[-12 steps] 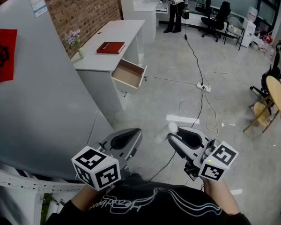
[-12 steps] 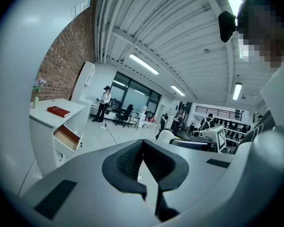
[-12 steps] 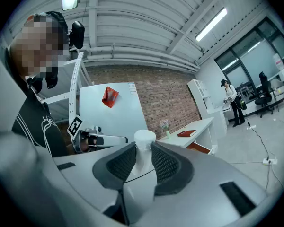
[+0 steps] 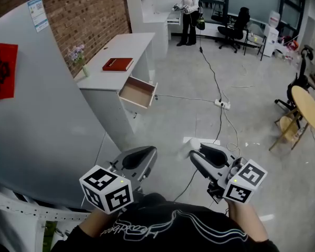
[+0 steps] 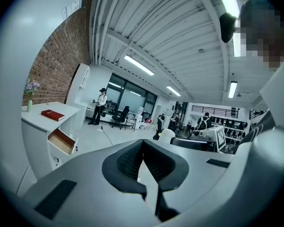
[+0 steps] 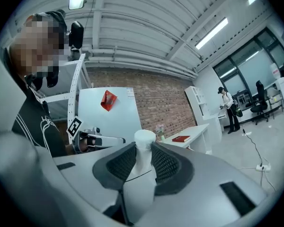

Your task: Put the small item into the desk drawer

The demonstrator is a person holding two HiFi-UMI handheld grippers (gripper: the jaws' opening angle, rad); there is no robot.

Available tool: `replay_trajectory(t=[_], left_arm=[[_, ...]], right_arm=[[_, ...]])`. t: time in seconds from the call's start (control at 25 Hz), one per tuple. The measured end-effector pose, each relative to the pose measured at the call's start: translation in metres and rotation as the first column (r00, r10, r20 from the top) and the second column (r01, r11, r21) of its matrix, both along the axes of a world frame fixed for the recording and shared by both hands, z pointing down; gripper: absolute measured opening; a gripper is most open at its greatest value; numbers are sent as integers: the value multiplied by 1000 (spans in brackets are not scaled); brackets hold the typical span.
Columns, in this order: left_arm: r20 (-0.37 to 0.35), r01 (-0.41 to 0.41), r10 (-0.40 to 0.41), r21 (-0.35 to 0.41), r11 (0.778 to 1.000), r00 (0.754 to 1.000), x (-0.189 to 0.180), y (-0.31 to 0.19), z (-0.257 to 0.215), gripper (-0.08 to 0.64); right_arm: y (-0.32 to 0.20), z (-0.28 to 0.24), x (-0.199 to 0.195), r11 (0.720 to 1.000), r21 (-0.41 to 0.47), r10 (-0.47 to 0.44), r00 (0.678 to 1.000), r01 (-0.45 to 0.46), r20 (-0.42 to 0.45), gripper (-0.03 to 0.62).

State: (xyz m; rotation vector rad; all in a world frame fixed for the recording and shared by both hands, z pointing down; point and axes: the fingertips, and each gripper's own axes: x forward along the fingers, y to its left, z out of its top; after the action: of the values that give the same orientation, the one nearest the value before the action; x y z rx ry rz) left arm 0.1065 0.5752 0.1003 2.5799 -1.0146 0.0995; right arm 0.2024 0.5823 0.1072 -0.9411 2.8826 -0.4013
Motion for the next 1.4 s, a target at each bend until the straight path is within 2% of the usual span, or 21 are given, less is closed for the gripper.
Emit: replay_trajectory(t=[0.44,0.6,0.72,0.84,1.04,1.4], left_arm=[[-15,12,-13,-24,1000,1000,-8,-34,34,21],[-27,19,-20,-46,999,999,-13,-59,42,21],[-38,1,-2,-43,999,999,-15,-91,56,21],[-39,-3,1,-55,998,999,-22,-137,72,21],[-38,1,-6,-123,992,999,-33,-230,93,21],[-38,12,-21,-223,975,999,-53,-448,129,21]], right_arm=[[-34,27,1,999,-30,17,999,-16,29,114],[-61,43,0,998,-48,47,999,-48,-12,114],[-94,57,-5,996,-68,53,999,-53,-3,114],[-140,73,-12,995,-87,53,999,-54,-6,114],[-232,93,-23,987,-153,55,998,-56,-8,114],[-448,129,-53,964,-265,19,1000,-23,-16,114]])
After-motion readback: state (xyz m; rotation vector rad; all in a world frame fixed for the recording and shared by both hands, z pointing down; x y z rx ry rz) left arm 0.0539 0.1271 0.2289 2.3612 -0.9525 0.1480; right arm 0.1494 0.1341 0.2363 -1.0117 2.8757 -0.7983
